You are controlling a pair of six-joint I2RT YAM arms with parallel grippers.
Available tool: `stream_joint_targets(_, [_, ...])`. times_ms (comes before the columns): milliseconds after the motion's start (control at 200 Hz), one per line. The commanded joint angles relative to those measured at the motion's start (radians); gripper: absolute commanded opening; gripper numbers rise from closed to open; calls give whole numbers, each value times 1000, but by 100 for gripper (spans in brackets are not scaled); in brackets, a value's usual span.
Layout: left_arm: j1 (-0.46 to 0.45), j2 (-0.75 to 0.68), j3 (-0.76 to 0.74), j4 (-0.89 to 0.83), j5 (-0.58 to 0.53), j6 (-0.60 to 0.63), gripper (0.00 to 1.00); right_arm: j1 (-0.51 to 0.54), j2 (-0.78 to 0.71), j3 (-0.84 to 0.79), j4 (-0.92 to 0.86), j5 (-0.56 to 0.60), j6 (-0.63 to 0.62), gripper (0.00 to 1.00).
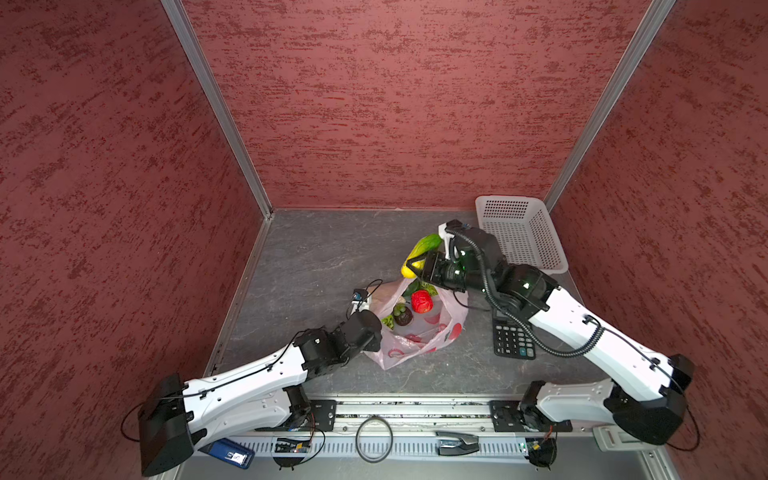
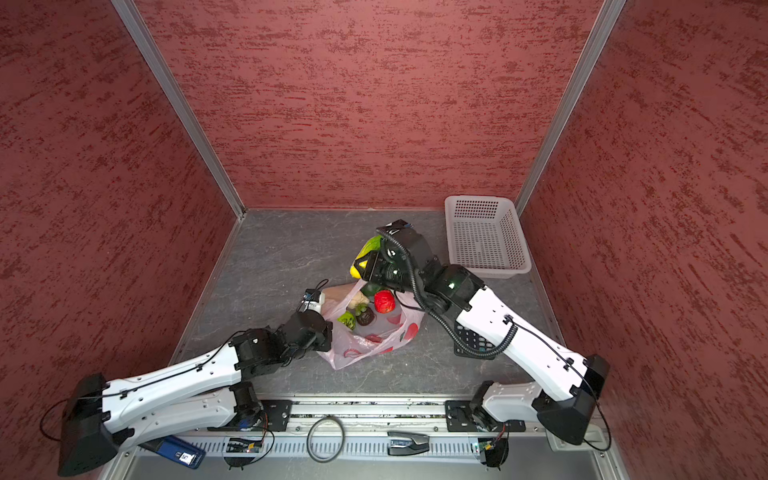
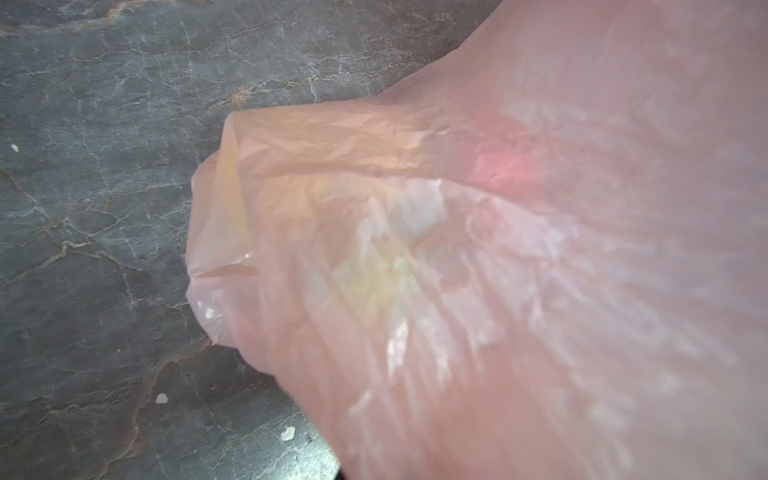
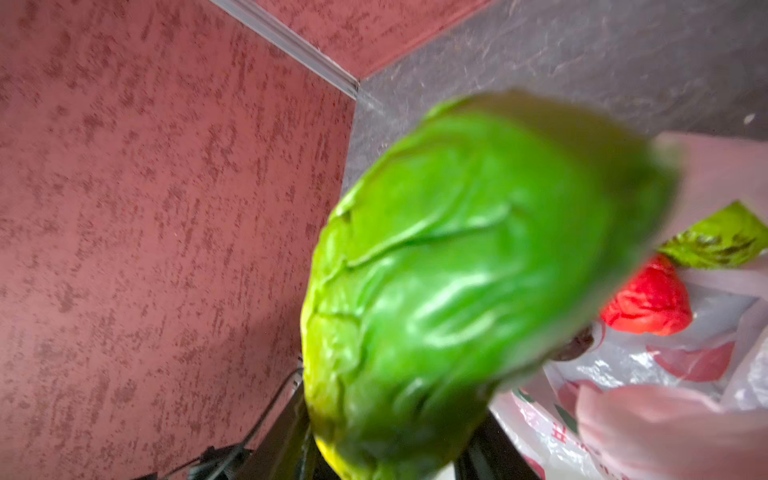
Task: Untie the knot of the plastic bag and take out the fruit
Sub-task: 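Lift the cucumber out of the bag and carry it toward the white basket, then open the right gripper to drop the cucumber into the white basket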
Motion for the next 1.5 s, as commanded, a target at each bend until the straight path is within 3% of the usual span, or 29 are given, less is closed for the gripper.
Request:
stream_joint_targets(0, [6, -1, 36, -11, -10, 17, 0, -101, -15, 47, -46, -61, -66, 28])
stream_joint_targets(436, [9, -17, 40, -11, -25, 21, 0, -676, 48, -20, 22, -171, -235, 28])
stream_joint_targets(736, [11, -40, 31, -5, -21, 29, 0, -888, 296, -5, 136, -164, -304, 29])
stream_joint_targets(1132, [12, -70, 16, -1, -17, 25, 0, -964, 642, 90, 153, -146, -339, 36])
stream_joint_targets(1493, [8, -58, 22, -18, -27, 6, 0, -964, 656, 97, 89, -84, -348, 77])
